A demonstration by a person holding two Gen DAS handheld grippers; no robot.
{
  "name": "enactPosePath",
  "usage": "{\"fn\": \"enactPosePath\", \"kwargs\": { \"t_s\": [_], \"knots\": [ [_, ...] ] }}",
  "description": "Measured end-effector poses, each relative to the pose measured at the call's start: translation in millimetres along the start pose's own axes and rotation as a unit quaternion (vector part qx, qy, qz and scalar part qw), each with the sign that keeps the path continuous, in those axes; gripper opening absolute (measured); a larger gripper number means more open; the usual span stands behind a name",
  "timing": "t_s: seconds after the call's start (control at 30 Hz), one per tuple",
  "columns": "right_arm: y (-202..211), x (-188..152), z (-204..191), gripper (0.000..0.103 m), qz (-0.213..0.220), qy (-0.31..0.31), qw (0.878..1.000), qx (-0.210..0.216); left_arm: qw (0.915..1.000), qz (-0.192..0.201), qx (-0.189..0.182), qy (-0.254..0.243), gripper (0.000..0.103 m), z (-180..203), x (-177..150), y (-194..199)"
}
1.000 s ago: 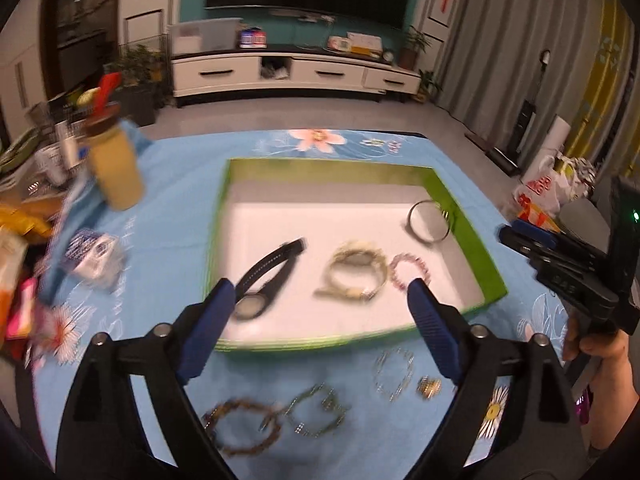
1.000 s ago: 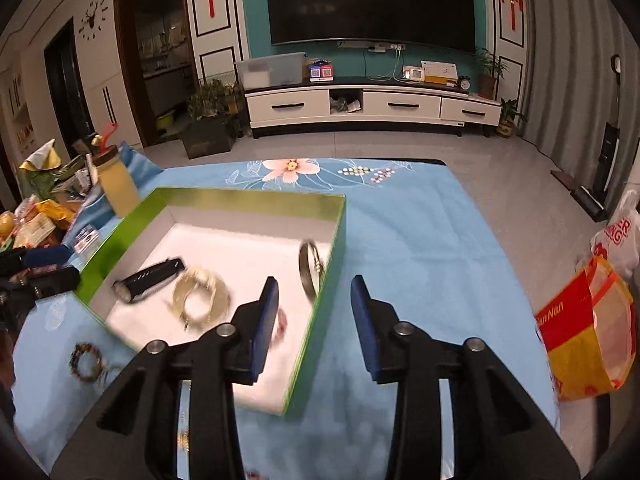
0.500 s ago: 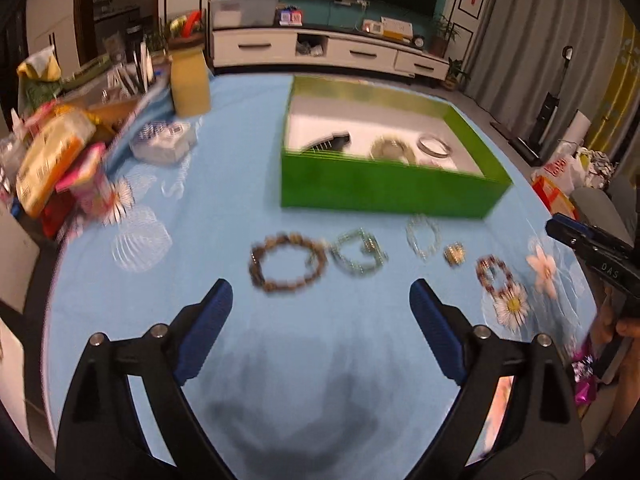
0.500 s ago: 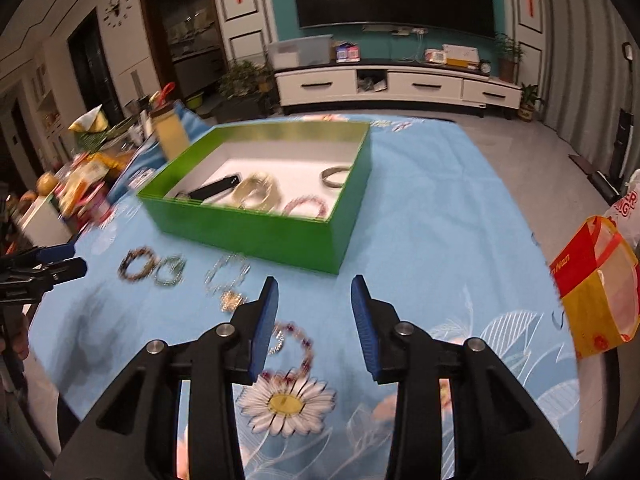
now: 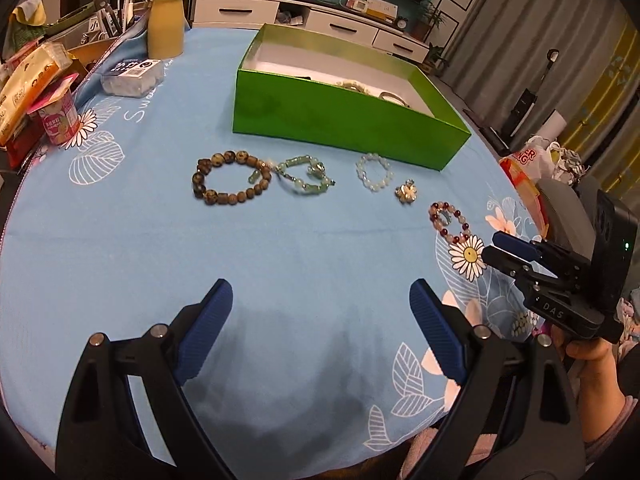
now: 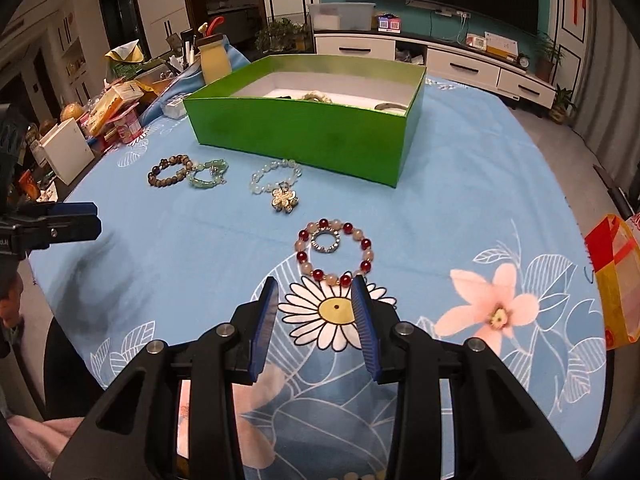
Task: Organize jewelry
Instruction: 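Reach and grasp the red-and-white bead bracelet with the right tool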
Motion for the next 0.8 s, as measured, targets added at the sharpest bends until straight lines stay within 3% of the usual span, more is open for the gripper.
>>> {"fn": "enactPosePath", "kwargs": {
  "t_s": [0.8],
  "knots": [
    [-24, 5, -11, 0.038, -0.008, 0.016, 1.000, 0.014, 0.9999, -0.010, 0.004, 0.001, 0.091, 3, -3, -10]
  ]
}}
Point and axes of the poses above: each gripper's, at about its wrist camera, not at the fingertips, and y roughly against the way its jaws point, z to its right, x to its top, the point moved 9 cm from there along -y, roughly the way its jaws point, and after that the axes turned 13 degrees about -x, right-handed, at the moved point
